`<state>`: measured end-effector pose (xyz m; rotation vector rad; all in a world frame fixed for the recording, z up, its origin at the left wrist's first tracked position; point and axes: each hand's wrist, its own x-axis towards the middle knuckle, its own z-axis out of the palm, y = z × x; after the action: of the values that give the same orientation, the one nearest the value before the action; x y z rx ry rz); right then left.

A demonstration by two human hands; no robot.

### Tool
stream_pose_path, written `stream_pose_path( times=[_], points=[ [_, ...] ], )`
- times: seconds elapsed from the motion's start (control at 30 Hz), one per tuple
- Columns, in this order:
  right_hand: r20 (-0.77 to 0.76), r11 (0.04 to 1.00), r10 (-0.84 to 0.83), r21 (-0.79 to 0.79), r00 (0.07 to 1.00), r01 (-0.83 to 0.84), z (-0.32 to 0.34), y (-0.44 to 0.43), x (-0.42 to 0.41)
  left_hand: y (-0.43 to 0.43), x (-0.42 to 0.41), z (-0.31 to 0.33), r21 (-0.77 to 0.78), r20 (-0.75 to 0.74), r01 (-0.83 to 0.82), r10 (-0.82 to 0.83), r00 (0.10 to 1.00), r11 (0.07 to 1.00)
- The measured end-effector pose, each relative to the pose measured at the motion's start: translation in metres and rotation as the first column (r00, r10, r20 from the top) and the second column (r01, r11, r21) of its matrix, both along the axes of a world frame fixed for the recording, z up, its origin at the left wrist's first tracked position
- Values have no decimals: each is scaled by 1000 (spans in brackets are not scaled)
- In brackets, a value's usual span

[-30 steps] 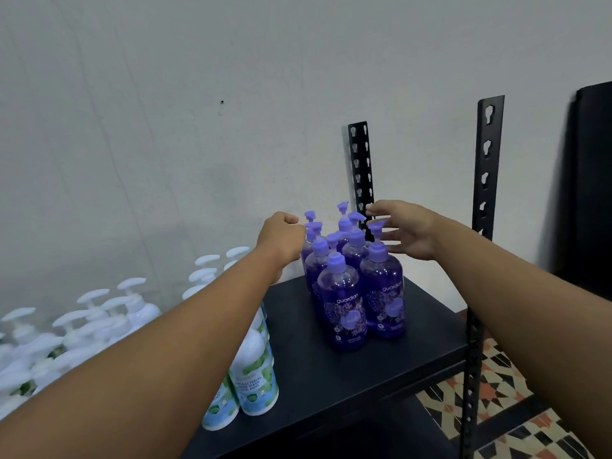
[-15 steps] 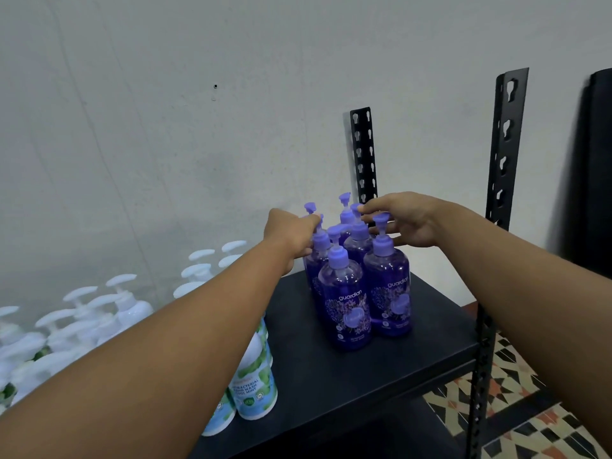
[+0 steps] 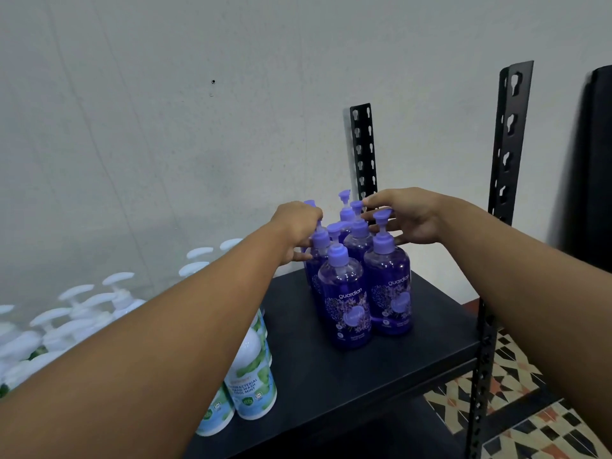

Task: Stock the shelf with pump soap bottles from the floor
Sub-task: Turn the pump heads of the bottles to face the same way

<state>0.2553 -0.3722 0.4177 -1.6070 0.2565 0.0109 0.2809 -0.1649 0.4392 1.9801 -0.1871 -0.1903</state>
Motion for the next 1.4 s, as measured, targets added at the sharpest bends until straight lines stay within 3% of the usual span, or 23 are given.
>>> stream_pose_path(
  times=[0.23,0.87,0.97,1.13,1.4],
  points=[
    [-41,1000,-18,12,999,18,2,0,4,3,-2,6,35,-69,120,-117,991,992],
    [-135,999,-38,9,990,39,9,-5,14,10,6,3,23,-71,159,-157,985,987],
    [-110,998,-55,17,992,58,12,-7,17,12,9,7,7,-46,106,-106,993,994],
    [9,984,-138,114,990,136,9,-13,39,15,36,14,-57,153,-143,150,977,988],
    [9,993,-15,119,1000,13,3,-19,69,1,60,7,52,114,-67,61,992,996]
  ],
)
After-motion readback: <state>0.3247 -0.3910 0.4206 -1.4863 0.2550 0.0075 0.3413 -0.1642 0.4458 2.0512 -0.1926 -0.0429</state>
